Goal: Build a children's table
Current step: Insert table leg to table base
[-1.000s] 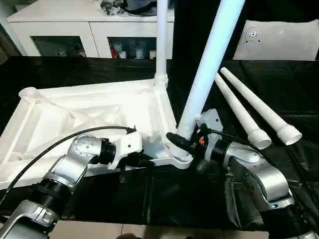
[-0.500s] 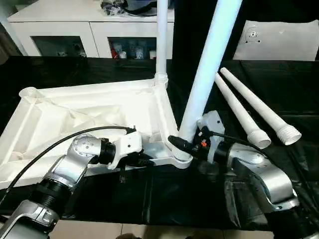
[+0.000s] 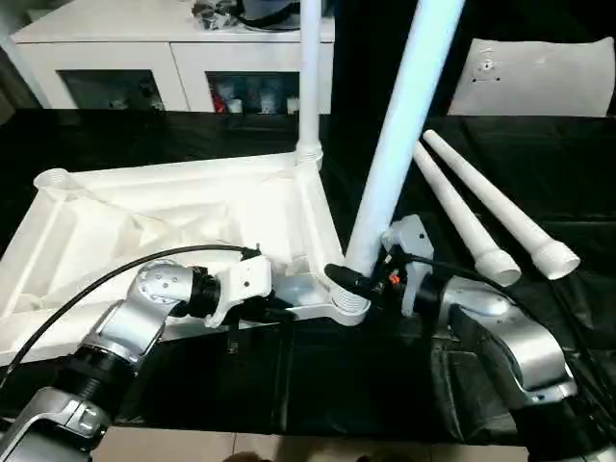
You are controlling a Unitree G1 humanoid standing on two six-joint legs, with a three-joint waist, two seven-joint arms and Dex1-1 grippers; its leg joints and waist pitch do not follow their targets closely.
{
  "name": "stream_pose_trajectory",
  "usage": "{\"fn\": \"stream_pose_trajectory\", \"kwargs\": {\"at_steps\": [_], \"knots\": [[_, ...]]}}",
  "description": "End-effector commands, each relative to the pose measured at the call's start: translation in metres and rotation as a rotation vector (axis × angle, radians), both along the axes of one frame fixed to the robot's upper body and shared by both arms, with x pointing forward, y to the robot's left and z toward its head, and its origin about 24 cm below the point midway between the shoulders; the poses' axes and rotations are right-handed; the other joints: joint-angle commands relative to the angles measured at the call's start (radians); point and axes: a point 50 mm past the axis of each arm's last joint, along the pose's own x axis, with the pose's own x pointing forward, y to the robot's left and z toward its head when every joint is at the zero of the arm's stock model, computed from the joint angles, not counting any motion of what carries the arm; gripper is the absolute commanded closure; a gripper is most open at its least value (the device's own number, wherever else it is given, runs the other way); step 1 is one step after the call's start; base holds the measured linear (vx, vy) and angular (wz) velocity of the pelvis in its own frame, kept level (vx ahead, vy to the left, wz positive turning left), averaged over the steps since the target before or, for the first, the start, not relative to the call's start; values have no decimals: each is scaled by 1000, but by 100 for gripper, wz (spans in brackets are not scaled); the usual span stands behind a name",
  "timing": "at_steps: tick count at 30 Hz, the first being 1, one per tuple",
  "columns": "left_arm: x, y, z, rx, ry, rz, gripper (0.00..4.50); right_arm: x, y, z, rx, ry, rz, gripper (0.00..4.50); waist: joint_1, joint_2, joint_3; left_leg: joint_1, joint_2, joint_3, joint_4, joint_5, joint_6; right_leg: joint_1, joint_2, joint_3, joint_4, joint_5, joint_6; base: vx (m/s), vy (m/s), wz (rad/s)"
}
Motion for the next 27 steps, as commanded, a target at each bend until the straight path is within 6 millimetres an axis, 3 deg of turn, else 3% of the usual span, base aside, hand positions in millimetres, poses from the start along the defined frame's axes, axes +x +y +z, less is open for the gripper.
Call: {"fn": "stream_pose_trajectory", "kwargs": {"at_steps": [1,7,10,11,16,21,25,26,27], "knots": [[-1,-1,4,31,-28,-35,450,-2,-3,-16,-9,95,-13,257,-1,-3,-48,-1,105,-40,-100,-173,3,37,-110,67,-81,-307,-233,0,0,0],[7,1,10,-3,-41,34,450,-3,-13,-27,81,176,-84,257,2,1,-48,-1,105,-38,-100,-179,-4,38,-111,66,-79,-280,-248,0,0,0],[8,2,11,-17,-45,52,450,-5,-15,-31,105,192,-105,257,2,6,-48,1,106,-37,-102,-191,-11,36,-109,66,-80,-281,-246,0,0,0],[9,2,11,-23,-48,63,450,-7,-18,-35,115,199,-128,257,3,12,-49,2,106,-38,-102,-193,-14,36,-109,65,-79,-281,-246,0,0,0],[12,3,12,-26,-72,92,450,-16,-24,-45,119,177,-184,257,6,12,-48,3,108,-34,-104,-215,-21,34,-108,66,-84,-285,-242,0,0,0],[14,3,13,-12,-78,87,450,-25,-27,-47,0,85,-177,257,10,16,-48,3,108,-35,-107,-216,-23,33,-108,66,-84,-290,-230,0,0,0],[14,3,12,9,-93,76,450,-28,-26,-47,-85,33,-138,258,13,14,-48,2,109,-35,-108,-216,-19,35,-109,68,-85,-294,-220,0,0,0],[15,3,11,26,-100,66,450,-28,-25,-46,-142,10,-88,258,12,5,-46,3,107,-33,-107,-218,-14,34,-107,68,-88,-308,-217,0,0,0],[15,3,11,26,-100,66,450,-28,-25,-46,-142,10,-88,258,15,8,-46,3,107,-34,-107,-215,-12,34,-108,68,-87,-312,-217,0,0,0]]}}
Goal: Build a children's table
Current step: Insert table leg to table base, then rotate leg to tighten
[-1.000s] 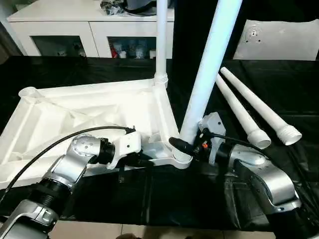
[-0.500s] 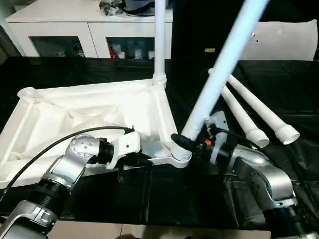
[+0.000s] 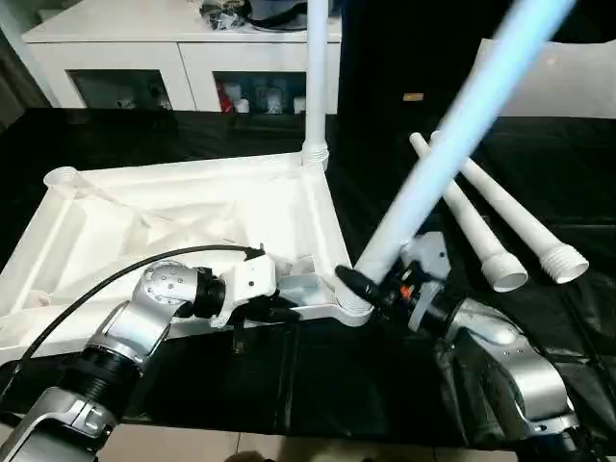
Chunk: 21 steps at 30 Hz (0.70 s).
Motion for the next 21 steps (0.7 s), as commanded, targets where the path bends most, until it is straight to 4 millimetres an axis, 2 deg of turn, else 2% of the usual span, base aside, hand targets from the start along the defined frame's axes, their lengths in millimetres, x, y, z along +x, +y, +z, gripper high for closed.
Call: {"fn": "stream_pose_trajectory", "kwargs": {"at_steps": [1,3,5,7,8,9,10,12,13,17,19,20,21], "knots": [[13,9,13,45,-93,51,450,-9,-14,-33,-156,137,-3,258,-6,-1,-44,2,103,-44,-105,-219,-9,32,-108,68,-86,-323,-217,0,0,0],[14,9,14,48,-106,42,450,-8,-9,-33,-160,149,50,258,-7,-5,-43,3,104,-43,-104,-228,-7,31,-108,69,-88,-344,-213,0,0,0],[14,9,14,48,-107,38,450,-7,-8,-33,-162,152,64,258,-7,-2,-43,5,104,-44,-104,-239,-5,28,-109,70,-91,-371,-210,0,0,0],[15,9,15,49,-107,37,450,-7,-6,-34,-178,156,93,258,-8,-3,-40,3,104,-45,-106,-243,-6,28,-108,69,-91,-377,-207,0,0,0],[17,10,15,57,-110,28,450,-7,-3,-36,-186,168,127,258,-9,0,-35,3,103,-45,-107,-250,-5,25,-108,69,-93,-386,-204,0,0,0],[19,9,17,56,-115,20,450,-9,0,-38,-188,191,171,258,-10,-4,-31,4,103,-45,-108,-268,-4,23,-109,71,-97,-415,-194,0,0,0],[19,9,17,56,-115,20,450,-9,0,-38,-188,191,171,258,-10,-4,-31,4,103,-45,-108,-268,-4,23,-109,71,-97,-415,-194,0,0,0],[24,6,21,53,-125,-1,450,-14,4,-41,-181,238,254,258,-13,-9,-22,2,104,-47,-112,-272,0,21,-108,73,-98,-415,-195,0,0,0],[26,5,22,57,-129,-6,450,-16,4,-42,-181,249,273,258,-11,-7,-23,7,105,-46,-111,-271,1,19,-109,73,-98,-404,-196,0,0,0],[37,4,29,69,-146,-2,450,-26,8,-46,-199,285,363,258,-7,-8,-23,3,109,-43,-113,-212,15,27,-109,72,-86,-270,-230,0,0,0],[41,5,30,75,-150,4,450,-27,10,-46,-200,287,374,258,-6,-10,-23,2,109,-42,-114,-198,22,30,-111,70,-87,-245,-237,0,0,0],[41,6,31,77,-148,8,450,-27,11,-46,-199,285,373,258,-6,-2,-20,0,109,-43,-116,-199,21,30,-112,70,-86,-247,-239,0,0,0],[42,7,31,75,-145,13,450,-26,12,-46,-200,281,372,258,-8,-8,-22,2,109,-41,-117,-205,21,32,-112,69,-90,-255,-238,0,0,0]]}}
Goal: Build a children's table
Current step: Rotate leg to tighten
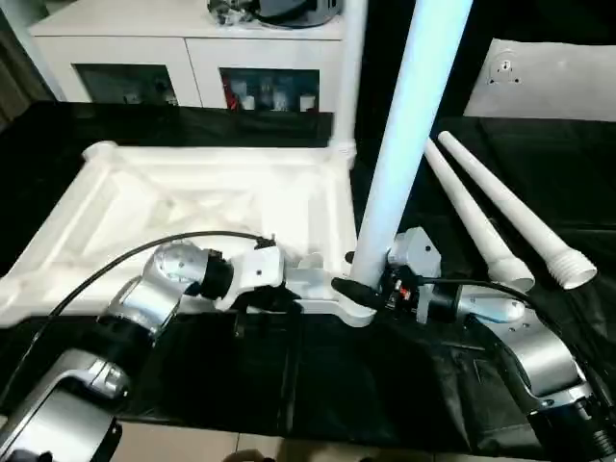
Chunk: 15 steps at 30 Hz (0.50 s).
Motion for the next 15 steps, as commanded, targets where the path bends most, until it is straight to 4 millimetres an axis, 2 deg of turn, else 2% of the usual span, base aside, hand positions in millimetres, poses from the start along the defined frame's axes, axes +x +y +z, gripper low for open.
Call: {"fn": "stream_pose_trajectory", "kwargs": {"at_steps": [1,2,4,7,9,10,11,12,14,15], "knots": [[19,13,22,1,-120,121,450,-34,14,-55,-104,290,135,258,-9,-2,-25,2,108,-45,-104,-205,21,29,-112,68,-76,-255,-239,0,0,0],[20,15,21,5,-124,126,450,-33,15,-55,-103,290,134,258,-10,1,-24,2,110,-46,-106,-210,20,29,-114,69,-79,-264,-241,0,0,0],[20,16,21,8,-127,128,450,-33,15,-55,-103,290,134,258,-10,0,-21,3,111,-45,-108,-219,19,28,-114,70,-81,-279,-241,0,0,0],[19,24,19,7,-111,155,450,-29,17,-54,-83,274,98,258,-10,1,-19,4,110,-46,-111,-248,13,25,-115,70,-88,-345,-230,0,0,0],[18,30,18,-7,-96,195,450,-25,18,-53,-66,249,49,258,-12,0,-15,6,111,-49,-115,-280,1,22,-119,73,-94,-421,-212,0,0,0],[17,33,17,-13,-90,215,450,-22,18,-53,-60,236,21,258,-15,5,-11,7,110,-51,-117,-304,-9,17,-118,74,-98,-465,-202,0,0,0],[16,36,17,-21,-80,246,450,-17,18,-52,-53,215,-28,258,-17,1,-11,7,110,-52,-118,-313,-14,18,-120,74,-100,-485,-196,0,0,0],[12,40,16,-20,-75,282,450,-13,18,-50,-45,194,-77,258,-19,2,-8,9,109,-55,-119,-328,-18,13,-121,75,-103,-534,-184,0,0,0],[6,44,14,-41,-61,370,450,-5,19,-48,-26,161,-164,258,-31,6,-4,-1,111,-63,-125,-343,-25,15,-123,74,-103,-582,-169,0,0,0],[6,44,14,-41,-61,370,450,-5,19,-48,-26,161,-164,258,-34,6,-7,-1,114,-65,-126,-341,-31,17,-125,75,-100,-574,-170,0,0,0]]}}
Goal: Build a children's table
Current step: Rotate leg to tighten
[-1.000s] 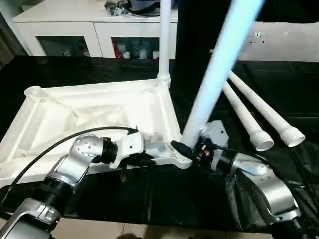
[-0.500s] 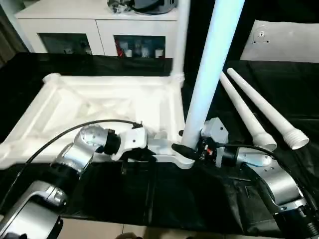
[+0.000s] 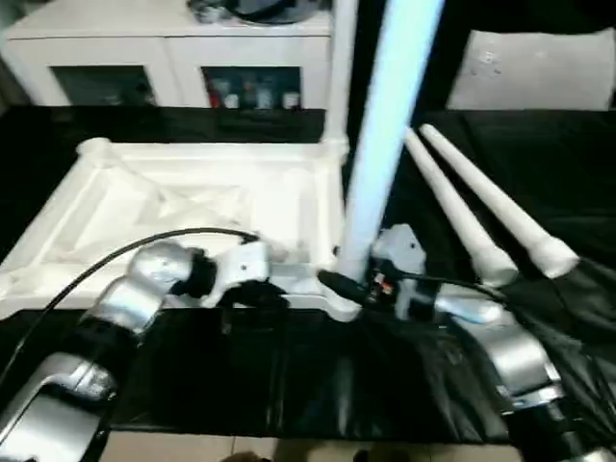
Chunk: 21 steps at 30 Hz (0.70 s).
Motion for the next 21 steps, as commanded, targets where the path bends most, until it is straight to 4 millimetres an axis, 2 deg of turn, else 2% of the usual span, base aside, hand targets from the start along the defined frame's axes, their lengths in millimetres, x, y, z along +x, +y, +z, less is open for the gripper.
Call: {"fn": "stream_pose_trajectory", "kwargs": {"at_steps": [1,2,3,4,5,6,7,8,9,10,11,13,15,16,17,21], "knots": [[5,17,12,-63,-72,322,450,-7,-4,-41,-99,158,-100,258,-5,2,-24,-7,116,-65,-110,-342,-30,16,-122,75,-94,-553,-181,0,0,0],[-2,13,12,-93,-62,383,450,-4,-3,-40,-92,144,-140,259,-11,4,-23,-11,119,-67,-111,-328,-36,18,-124,76,-88,-516,-198,0,0,0],[-3,13,12,-95,-62,386,450,-4,-2,-40,-92,143,-142,259,-19,4,-20,-20,114,-66,-111,-315,-23,21,-118,73,-88,-497,-204,0,0,0],[-10,6,9,-96,-62,427,450,-1,0,-40,-70,149,-171,259,-20,6,-20,-16,112,-63,-110,-316,-17,17,-113,72,-93,-498,-203,0,0,0],[-16,-1,6,-102,-51,438,450,0,2,-40,-65,147,-190,259,-29,3,-24,-17,112,-59,-106,-285,-6,21,-112,74,-87,-419,-235,0,0,0],[-16,-1,6,-102,-50,440,450,0,2,-40,-65,148,-192,259,-30,5,-25,-16,111,-56,-105,-273,0,21,-110,74,-87,-392,-244,0,0,0],[-22,-8,4,-112,-40,452,450,2,3,-40,-60,150,-213,259,-32,2,-27,-17,109,-50,-101,-245,14,24,-108,74,-85,-343,-257,0,0,0],[-35,-29,-1,-140,-1,464,450,7,5,-41,-43,155,-267,259,-30,3,-27,-18,107,-49,-100,-230,24,25,-108,74,-87,-328,-261,0,0,0],[-35,-29,-1,-140,0,464,450,7,5,-41,-43,155,-268,259,-29,-2,-32,-22,111,-49,-98,-175,38,33,-112,73,-77,-258,-283,0,0,0],[-40,-37,-2,-149,16,465,450,9,5,-41,-39,156,-289,259,-26,0,-31,-21,108,-46,-97,-157,48,32,-107,71,-80,-239,-284,0,0,0],[-45,-46,-4,-150,27,468,450,11,7,-40,-30,156,-303,259,-28,-1,-34,-22,108,-44,-94,-113,69,37,-105,67,-74,-180,-298,0,0,0],[-49,-53,-6,-131,35,487,450,14,9,-39,-17,158,-317,259,-29,-9,-34,-23,108,-42,-92,-106,81,38,-106,67,-74,-172,-301,0,0,0],[-47,-49,-11,-60,8,517,450,15,12,-37,8,165,-322,259,-24,-4,-32,-19,107,-44,-94,-141,84,33,-103,64,-81,-229,-288,0,0,0],[-46,-49,-11,-55,6,518,450,15,12,-37,8,165,-321,259,-24,-4,-32,-19,107,-44,-94,-141,84,33,-103,64,-81,-229,-288,0,0,0],[-46,-49,-11,-55,6,518,450,15,12,-37,8,165,-321,259,-25,-5,-28,-17,106,-45,-97,-195,65,30,-103,64,-88,-302,-266,0,0,0],[-42,-38,-10,7,-26,557,450,14,16,-38,9,159,-301,259,-26,-5,-31,-16,105,-49,-100,-224,38,29,-103,66,-89,-327,-240,0,0,0]]}}
